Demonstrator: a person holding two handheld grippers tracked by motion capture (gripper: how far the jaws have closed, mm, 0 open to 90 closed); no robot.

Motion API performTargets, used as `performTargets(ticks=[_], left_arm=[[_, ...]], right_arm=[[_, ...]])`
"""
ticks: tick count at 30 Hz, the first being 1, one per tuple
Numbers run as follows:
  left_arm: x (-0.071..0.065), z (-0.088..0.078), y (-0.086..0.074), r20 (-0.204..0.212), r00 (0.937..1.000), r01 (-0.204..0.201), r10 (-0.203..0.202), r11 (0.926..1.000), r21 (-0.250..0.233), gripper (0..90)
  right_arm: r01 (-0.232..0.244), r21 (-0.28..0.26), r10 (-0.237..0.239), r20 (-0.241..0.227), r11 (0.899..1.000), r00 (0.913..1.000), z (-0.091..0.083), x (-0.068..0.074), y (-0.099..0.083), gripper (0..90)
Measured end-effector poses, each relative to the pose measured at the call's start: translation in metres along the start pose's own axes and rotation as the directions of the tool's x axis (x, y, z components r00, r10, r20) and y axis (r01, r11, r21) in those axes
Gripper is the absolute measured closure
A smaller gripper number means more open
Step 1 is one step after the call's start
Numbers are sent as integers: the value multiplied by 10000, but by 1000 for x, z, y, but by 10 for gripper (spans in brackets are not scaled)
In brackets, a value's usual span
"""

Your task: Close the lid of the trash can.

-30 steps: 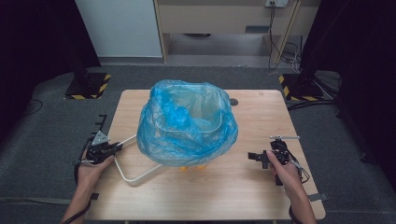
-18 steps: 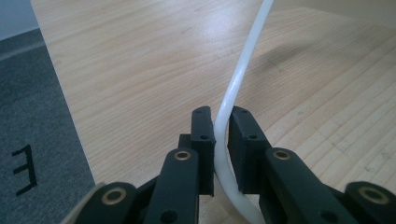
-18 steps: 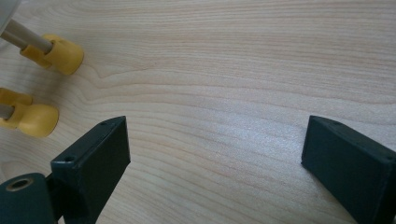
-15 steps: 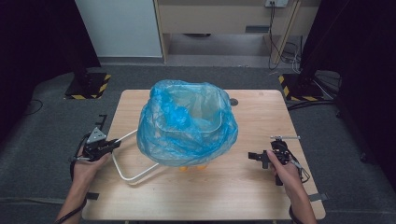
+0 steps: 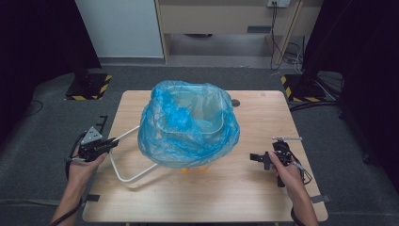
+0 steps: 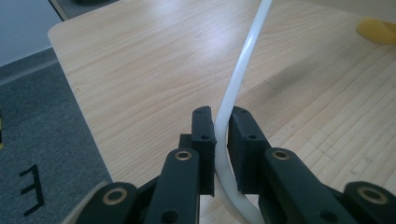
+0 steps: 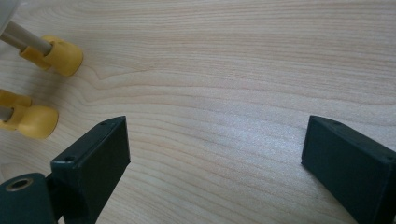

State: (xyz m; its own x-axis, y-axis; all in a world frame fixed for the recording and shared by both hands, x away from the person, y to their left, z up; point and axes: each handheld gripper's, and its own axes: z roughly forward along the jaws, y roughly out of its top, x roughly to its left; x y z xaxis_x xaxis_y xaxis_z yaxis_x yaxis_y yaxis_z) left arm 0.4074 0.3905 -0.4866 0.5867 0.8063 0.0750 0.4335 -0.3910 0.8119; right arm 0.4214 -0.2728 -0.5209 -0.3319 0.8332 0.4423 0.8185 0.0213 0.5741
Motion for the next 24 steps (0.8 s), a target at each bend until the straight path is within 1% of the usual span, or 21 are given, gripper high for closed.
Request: performTargets(ticks=[6, 9, 13, 14, 21, 24], left_arm=[[2, -9, 4, -29, 10000, -95, 95, 9997, -217, 808], [4, -14, 5, -2, 9999, -159, 159, 9994, -323, 808], [6, -20, 7, 89, 9999, -138, 143, 9985, -533, 808], [7, -20, 8, 107, 9999, -79, 85, 9983, -573, 808], [19, -19, 15, -121, 9999, 41, -48, 9985, -553, 808], [23, -16, 19, -182, 9998, -11, 1, 9986, -536, 808]], right_arm=[[-28, -16, 28, -5, 10000, 10000, 0, 0, 0, 76], [50, -2, -50, 49, 10000, 10000, 0, 0, 0, 75], [4, -8, -4, 6, 10000, 10000, 0, 0, 0, 75], [13, -5, -13, 2, 10000, 10000, 0, 0, 0, 76], [20, -24, -20, -12, 10000, 10000, 0, 0, 0, 76], [-25, -68, 24, -73, 10000, 10000, 0, -1, -1, 76]])
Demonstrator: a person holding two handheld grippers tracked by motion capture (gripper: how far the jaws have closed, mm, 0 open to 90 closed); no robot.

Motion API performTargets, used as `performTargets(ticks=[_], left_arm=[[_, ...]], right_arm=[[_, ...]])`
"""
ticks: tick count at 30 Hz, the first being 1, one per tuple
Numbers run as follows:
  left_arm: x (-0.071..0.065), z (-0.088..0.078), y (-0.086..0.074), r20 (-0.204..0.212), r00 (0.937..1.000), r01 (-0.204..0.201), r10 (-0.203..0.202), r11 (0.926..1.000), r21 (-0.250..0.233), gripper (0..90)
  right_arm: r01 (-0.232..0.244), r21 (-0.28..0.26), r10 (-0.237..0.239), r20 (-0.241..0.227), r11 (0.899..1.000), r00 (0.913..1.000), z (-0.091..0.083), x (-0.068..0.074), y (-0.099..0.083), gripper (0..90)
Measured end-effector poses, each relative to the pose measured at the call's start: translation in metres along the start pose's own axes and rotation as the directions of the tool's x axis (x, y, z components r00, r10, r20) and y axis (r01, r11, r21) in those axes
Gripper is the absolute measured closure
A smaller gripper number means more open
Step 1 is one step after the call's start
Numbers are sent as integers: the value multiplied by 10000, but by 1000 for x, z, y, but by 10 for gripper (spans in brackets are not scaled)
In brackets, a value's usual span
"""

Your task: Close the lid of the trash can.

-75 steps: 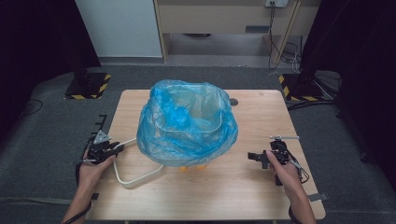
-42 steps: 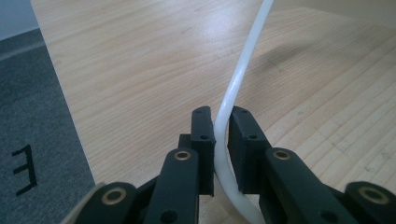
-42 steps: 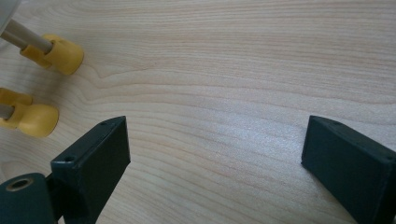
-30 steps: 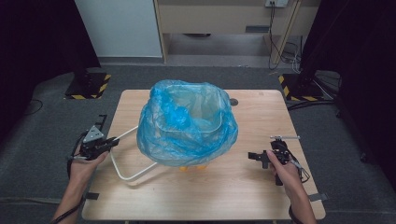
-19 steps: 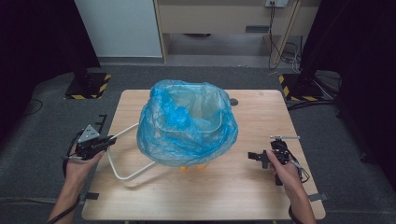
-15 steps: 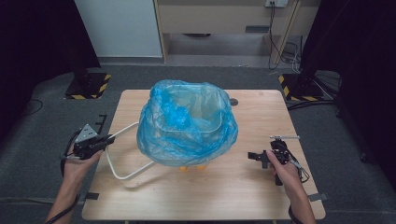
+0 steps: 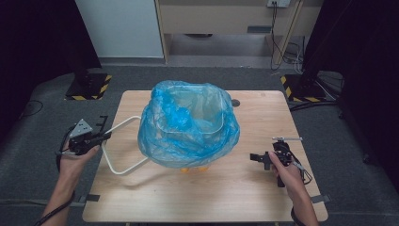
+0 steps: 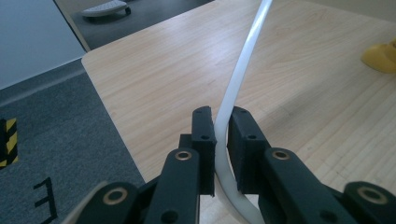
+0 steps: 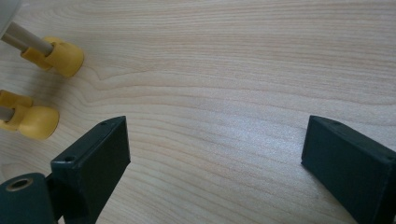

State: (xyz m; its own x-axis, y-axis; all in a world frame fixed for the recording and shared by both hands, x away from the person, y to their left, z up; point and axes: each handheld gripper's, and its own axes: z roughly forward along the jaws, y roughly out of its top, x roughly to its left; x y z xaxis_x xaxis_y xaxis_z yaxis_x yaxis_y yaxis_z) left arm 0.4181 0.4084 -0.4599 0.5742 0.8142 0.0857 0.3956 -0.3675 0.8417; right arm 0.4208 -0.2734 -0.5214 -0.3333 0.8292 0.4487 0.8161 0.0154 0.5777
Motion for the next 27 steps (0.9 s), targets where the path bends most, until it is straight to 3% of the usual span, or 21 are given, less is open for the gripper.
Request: performTargets(ticks=[10, 27], left_arm=[[10, 2, 9, 112, 9999, -11, 14, 9998, -203, 808], [20, -37, 4, 165, 9997, 208, -191, 9936, -1113, 809]], right_arm=[[286, 34, -287, 190, 9996, 9994, 1, 2, -1, 75], [255, 9, -255, 156, 9997, 9996, 1, 2, -1, 75]])
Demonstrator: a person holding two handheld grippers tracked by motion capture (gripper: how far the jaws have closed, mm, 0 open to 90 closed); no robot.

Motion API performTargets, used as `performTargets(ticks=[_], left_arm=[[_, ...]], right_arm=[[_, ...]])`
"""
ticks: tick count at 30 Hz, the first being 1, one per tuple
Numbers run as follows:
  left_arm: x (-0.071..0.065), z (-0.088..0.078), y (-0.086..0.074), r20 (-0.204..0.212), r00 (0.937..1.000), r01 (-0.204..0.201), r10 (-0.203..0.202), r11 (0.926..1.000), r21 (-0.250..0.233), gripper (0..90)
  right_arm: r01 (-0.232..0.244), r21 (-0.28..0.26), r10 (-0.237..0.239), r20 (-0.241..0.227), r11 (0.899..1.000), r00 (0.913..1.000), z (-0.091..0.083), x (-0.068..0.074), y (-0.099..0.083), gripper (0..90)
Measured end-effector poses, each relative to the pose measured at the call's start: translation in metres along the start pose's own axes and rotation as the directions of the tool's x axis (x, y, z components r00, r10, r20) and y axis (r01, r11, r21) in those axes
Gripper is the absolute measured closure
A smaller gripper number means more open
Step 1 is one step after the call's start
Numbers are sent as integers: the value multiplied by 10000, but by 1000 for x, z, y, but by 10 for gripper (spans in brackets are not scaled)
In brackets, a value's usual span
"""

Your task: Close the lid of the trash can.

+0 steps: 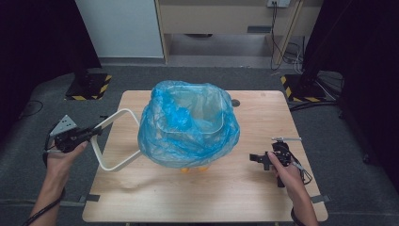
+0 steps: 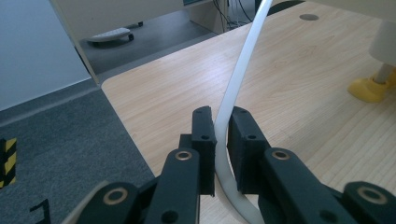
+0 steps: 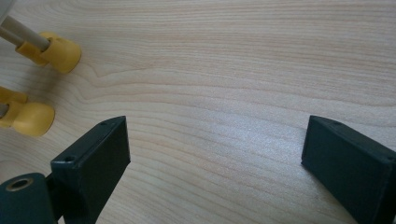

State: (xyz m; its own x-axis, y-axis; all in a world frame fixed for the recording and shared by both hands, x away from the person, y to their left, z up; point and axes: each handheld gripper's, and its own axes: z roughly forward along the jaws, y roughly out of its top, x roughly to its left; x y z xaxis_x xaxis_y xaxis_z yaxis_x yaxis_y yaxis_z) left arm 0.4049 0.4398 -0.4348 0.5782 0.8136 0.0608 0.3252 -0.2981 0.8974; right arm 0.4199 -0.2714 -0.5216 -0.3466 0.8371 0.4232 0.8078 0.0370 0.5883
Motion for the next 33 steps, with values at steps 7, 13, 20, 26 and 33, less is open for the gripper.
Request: performTargets(ticks=[7, 13, 20, 26, 33], left_arm=[[1, -25, 8, -47, 10000, -48, 45, 9988, -488, 809], [3, -45, 19, 8, 10000, -21, 22, 9955, -952, 809], [0, -60, 40, 92, 9997, -226, 238, 9926, -1197, 809], [-7, -66, 65, 209, 9982, -520, 554, 9888, -1402, 810], [-15, -66, 94, 407, 9941, -932, 1009, 9825, -1610, 809]], right_arm=[[-17, -20, 17, -10, 10000, 10000, 0, 0, 0, 75], [-10, -12, 10, -16, 10000, 10000, 0, 0, 0, 75], [13, -25, -13, -25, 10000, 10000, 0, 0, -1, 75], [25, -101, -26, -64, 9999, 10000, 0, -1, -2, 75], [-12, -123, 10, -174, 9999, 9998, -1, -2, -2, 75]])
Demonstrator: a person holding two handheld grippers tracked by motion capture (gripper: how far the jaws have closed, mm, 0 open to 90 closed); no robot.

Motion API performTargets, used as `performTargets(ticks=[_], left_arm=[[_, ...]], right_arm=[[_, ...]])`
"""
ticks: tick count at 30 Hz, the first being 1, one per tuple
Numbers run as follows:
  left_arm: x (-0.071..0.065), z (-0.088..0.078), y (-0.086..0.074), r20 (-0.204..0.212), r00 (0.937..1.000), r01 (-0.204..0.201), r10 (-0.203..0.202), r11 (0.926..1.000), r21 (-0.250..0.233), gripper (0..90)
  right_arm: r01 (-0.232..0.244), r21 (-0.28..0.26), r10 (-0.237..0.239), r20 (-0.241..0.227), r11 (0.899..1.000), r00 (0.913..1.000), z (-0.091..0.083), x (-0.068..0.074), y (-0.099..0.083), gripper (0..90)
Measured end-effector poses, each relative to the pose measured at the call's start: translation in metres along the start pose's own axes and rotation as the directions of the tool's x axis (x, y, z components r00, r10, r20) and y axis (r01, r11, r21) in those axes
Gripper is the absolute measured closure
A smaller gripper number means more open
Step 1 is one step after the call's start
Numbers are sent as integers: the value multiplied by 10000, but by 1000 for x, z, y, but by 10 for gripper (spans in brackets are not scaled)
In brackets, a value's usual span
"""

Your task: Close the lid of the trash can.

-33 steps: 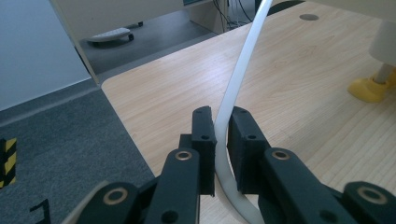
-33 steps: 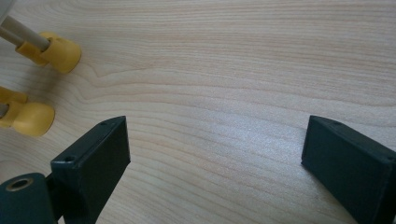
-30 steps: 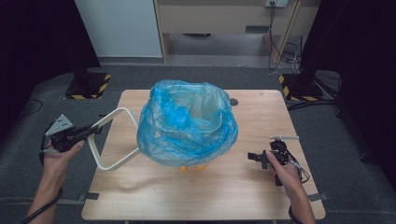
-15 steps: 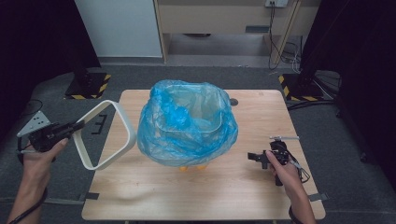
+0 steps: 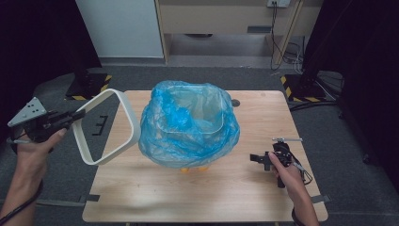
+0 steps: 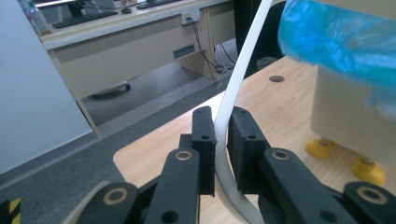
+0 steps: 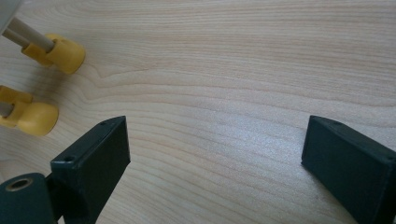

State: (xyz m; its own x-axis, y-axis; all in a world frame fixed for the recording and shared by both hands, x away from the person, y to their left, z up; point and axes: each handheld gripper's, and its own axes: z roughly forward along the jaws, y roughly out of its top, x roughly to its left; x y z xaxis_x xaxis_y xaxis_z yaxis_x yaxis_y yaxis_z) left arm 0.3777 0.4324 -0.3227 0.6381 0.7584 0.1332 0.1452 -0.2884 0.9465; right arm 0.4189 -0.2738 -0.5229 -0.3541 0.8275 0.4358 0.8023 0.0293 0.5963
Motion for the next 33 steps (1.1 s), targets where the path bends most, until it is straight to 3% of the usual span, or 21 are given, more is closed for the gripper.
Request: performTargets(ticks=[8, 18, 33], left_arm=[[-8, 10, 36, 352, 9983, -455, 455, 9990, -17, 809], [-18, 30, 72, 905, 9935, -675, 688, 9976, -171, 809], [-39, 69, 122, 1644, 9788, -1223, 1219, 9925, -78, 809]], right_arm=[[-49, -86, 48, -104, 10000, 9999, -1, -2, -1, 75], [-113, -101, 112, -179, 9999, 9998, -1, -2, -1, 76], [-215, -193, 209, -302, 9996, 9993, -2, -4, -2, 77]])
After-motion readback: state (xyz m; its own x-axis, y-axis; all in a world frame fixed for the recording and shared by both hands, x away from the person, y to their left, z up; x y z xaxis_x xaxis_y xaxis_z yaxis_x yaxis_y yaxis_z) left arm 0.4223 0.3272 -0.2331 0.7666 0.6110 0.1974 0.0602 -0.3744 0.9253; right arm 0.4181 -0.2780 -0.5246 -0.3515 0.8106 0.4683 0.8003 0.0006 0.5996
